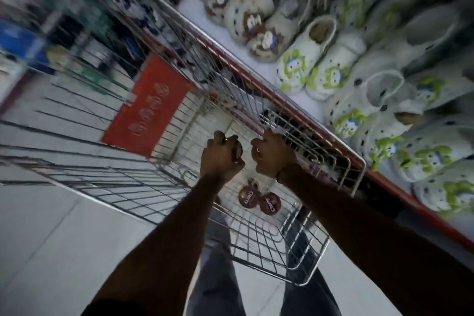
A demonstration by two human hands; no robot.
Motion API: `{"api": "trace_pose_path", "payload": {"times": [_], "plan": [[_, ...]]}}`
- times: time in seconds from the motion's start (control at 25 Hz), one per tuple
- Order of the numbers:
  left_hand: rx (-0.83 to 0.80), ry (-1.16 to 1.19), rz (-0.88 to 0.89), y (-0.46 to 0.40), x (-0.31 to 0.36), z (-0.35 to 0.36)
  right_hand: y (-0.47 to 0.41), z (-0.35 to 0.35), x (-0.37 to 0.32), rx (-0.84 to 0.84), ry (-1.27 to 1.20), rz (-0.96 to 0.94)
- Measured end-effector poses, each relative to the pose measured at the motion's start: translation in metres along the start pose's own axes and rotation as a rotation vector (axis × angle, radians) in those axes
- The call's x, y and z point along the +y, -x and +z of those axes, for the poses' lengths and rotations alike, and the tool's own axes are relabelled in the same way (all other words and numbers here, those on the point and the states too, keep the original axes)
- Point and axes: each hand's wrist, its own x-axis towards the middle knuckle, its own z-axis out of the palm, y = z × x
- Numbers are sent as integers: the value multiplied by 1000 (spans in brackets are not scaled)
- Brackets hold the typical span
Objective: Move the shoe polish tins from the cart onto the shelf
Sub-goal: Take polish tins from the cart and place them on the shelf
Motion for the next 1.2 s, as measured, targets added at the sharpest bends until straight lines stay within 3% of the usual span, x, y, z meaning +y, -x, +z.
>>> {"api": "trace_pose_path", "payload": {"times": [0.12,0.16,0.32,0.52,0.68,0.8,0.92,1.04,1.2], "plan": [[231,90,21,2,-8,-88,8,-84,-34,241,-181,-79],[344,135,46,18,-7,-146,27,-135,-56,365,-190,-129],[666,281,125,34,13,-272,64,-252,-80,719,-272,-197],[828,277,491,40,99,-359,144,-353,-44,1086,-285,-168],[807,342,751,30,213,-366,217,-383,37,1262,-291,45],[700,368,900,24,300,-350,257,-383,99,1199,-279,289],[488,279,890,12,363,-335,266,-381,137,985,-187,460],[340,82,802,-7,399,-320,255,-378,165,854,-113,520],[299,-28,865,-34,433,-319,237,-381,202,811,-132,522]]}}
